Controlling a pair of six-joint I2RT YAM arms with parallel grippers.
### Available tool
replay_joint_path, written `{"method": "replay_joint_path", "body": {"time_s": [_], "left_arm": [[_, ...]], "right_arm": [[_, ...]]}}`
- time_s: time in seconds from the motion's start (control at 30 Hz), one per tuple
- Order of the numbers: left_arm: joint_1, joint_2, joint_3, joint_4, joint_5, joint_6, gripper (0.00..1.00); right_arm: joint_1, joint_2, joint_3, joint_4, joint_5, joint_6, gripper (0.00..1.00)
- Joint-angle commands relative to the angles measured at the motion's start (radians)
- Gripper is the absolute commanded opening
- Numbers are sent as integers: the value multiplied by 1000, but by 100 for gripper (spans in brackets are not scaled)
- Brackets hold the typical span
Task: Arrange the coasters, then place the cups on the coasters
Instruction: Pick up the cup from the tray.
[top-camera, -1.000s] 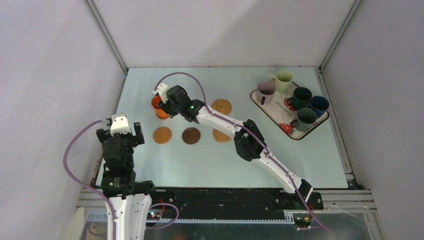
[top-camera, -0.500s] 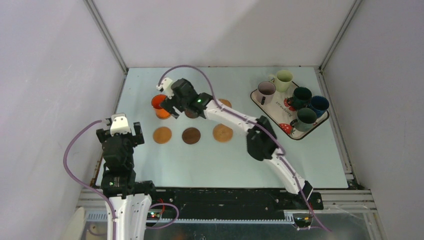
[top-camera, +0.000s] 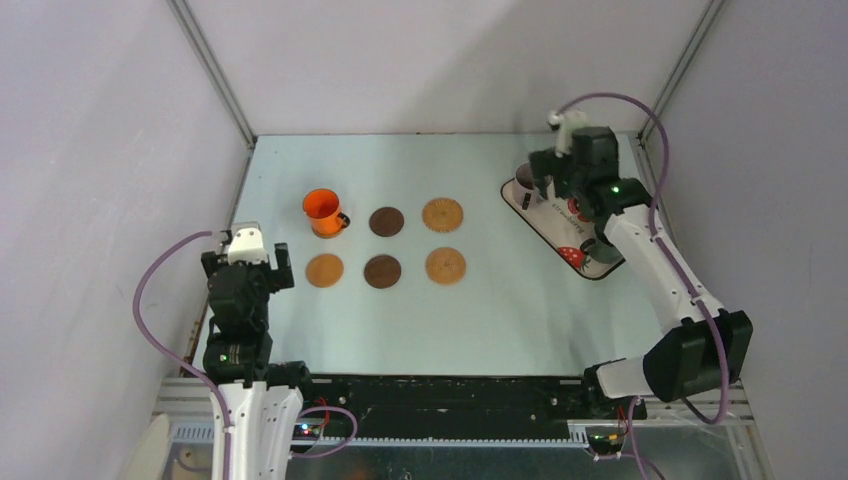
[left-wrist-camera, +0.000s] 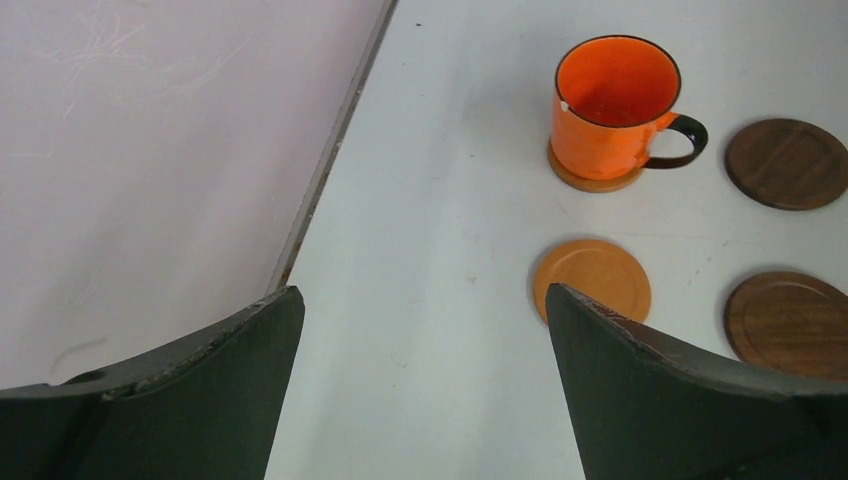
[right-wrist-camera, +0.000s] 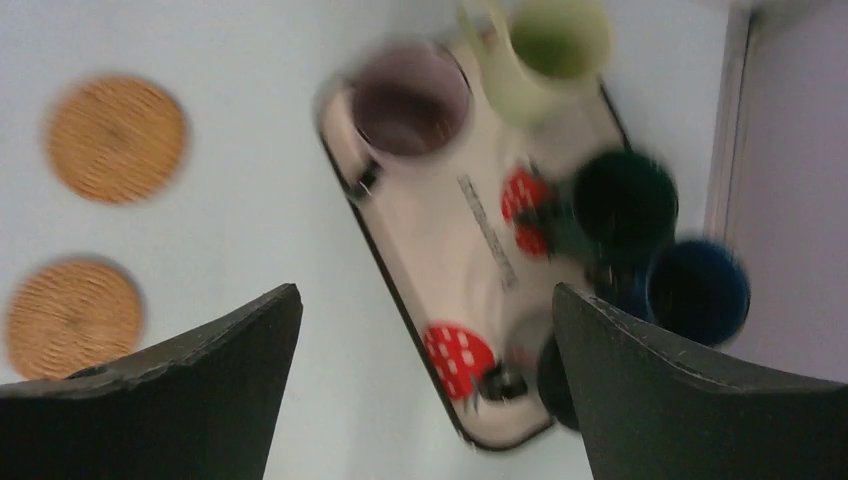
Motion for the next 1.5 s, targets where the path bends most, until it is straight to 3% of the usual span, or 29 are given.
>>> {"method": "replay_joint_path", "body": {"time_s": [0.0,0.13,0.27,0.53,0.77,1.0,1.1,1.27,1.47], "left_arm": [[5,-31,9,-11,95,40,98],[4,-52,-3,-5,97,44,98],[5,-20,-3,-4,92,42,98],[6,3,-12,5,75,34,98],[5,1,-29,22,63,40,98],[5,20,-28,30,63,38,98],[6,32,-29,33,58,38,98],[5,30,-28,31,52,35,98],[5,26,-28,30,52,34,98]], "right_arm": [[-172,-26,-170,-78,-122,77,99],[-279,5,-211,-83,-182,105,99],[-272,45,-213,-54,-201,141,99],[-55,200,-113,87,56,105,99],[-40,476,116,41,187,214,100],[-57,549,51,128,240,236,98],[-71,555,21,163,242,233,92],[-97,551,9,166,176,241,67],[-143,527,2,150,110,254,56]]}}
